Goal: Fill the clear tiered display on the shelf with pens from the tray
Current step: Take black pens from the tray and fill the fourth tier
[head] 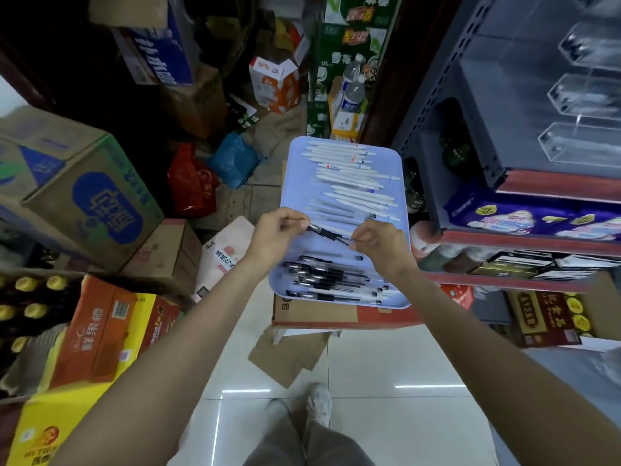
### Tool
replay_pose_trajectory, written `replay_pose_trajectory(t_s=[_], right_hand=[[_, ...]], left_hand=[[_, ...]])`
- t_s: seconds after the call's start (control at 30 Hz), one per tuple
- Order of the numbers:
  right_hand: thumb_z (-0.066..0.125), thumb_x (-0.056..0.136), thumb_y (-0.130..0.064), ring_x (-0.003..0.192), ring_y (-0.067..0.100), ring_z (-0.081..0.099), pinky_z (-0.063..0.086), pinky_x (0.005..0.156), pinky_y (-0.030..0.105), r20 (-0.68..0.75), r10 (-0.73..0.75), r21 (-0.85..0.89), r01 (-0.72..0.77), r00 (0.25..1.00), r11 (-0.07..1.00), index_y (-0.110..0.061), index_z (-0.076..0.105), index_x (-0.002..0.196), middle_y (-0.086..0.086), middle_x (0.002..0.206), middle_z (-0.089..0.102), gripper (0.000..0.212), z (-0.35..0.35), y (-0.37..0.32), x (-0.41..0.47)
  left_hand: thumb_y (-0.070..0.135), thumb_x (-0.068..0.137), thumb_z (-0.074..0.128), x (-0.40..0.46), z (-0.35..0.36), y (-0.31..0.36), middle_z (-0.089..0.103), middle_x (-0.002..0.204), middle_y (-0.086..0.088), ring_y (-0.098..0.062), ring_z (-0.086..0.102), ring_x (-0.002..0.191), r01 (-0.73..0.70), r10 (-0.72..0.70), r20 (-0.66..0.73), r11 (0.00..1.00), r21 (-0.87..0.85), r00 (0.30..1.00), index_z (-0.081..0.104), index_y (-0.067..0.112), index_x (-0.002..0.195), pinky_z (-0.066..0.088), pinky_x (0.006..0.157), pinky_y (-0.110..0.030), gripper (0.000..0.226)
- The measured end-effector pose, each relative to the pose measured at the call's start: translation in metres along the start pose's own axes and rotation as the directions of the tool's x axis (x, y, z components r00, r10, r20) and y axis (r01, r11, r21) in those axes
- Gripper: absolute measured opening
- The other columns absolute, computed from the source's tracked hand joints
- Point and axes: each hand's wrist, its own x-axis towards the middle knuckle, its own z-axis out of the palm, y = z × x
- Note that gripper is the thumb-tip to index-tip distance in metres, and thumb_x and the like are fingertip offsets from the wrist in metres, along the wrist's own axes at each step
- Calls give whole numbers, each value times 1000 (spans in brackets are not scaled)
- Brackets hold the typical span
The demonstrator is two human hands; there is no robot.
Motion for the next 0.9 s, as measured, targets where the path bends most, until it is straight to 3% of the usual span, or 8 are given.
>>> replay_pose_trajectory(t_s=[0.03,0.1,0.2,0.37,0.47,0.6,0.77,0.9], right_hand=[[69,84,-13,71,14,59,43,55,9,-40,13,82,-10,999,997,-11,63,86,7,81,64,7,-3,-4,-3],[71,81,-9,71,16,61,52,66,21,-104,47,272,-17,993,962,-9,63,83,8,75,65,9,-9,-11,-9],[70,82,-5,64,13,65,56,64,25,-136,62,499,15,989,867,-7,60,82,6,71,63,10,-23,-24,-19],[68,83,-5,61,7,66,52,56,17,-208,78,621,70,975,781,-13,60,80,6,70,64,12,-43,-30,-29],[70,81,-6,60,3,64,48,56,14,-265,28,567,132,964,813,-10,60,80,-1,65,65,10,-67,-25,-31],[69,83,-16,81,4,63,51,75,17,-335,-38,432,190,941,882,-12,64,95,2,87,66,14,-121,-8,-32],[56,92,-15,76,-7,55,44,69,11,-424,-166,407,351,890,843,-20,60,118,-10,90,57,26,-224,24,-29],[61,86,1,69,-4,59,49,67,11,-423,-230,417,414,876,809,-21,65,87,-3,79,62,23,-301,60,-20]], left_hand=[[2,88,59,0,1,5,63,76,2,5,60,62,12,-14,-27,998,-69,1000,64,5,93,44,62,-8,7],[7,89,59,2,5,18,64,76,1,7,60,58,60,-77,-75,977,-206,994,65,4,97,43,56,-8,10],[18,90,60,6,17,40,69,78,5,1,66,68,185,-222,-36,882,-433,974,64,12,96,46,63,-14,9],[25,93,55,-3,56,81,70,96,3,-8,66,90,217,-143,239,920,-325,960,67,14,90,47,84,-24,17],[22,95,51,-2,78,108,70,92,0,-13,65,90,118,-54,234,955,-272,971,68,14,87,48,85,-26,20],[20,96,49,7,116,142,69,87,-5,-21,67,89,-143,142,181,990,-6,973,62,7,92,48,77,-30,19],[22,96,49,15,195,197,60,69,3,-14,55,66,-567,400,433,728,385,808,52,20,78,37,59,-21,18],[29,96,48,28,264,236,52,63,10,-6,48,59,-652,453,477,612,448,753,51,22,77,32,53,-20,21]])
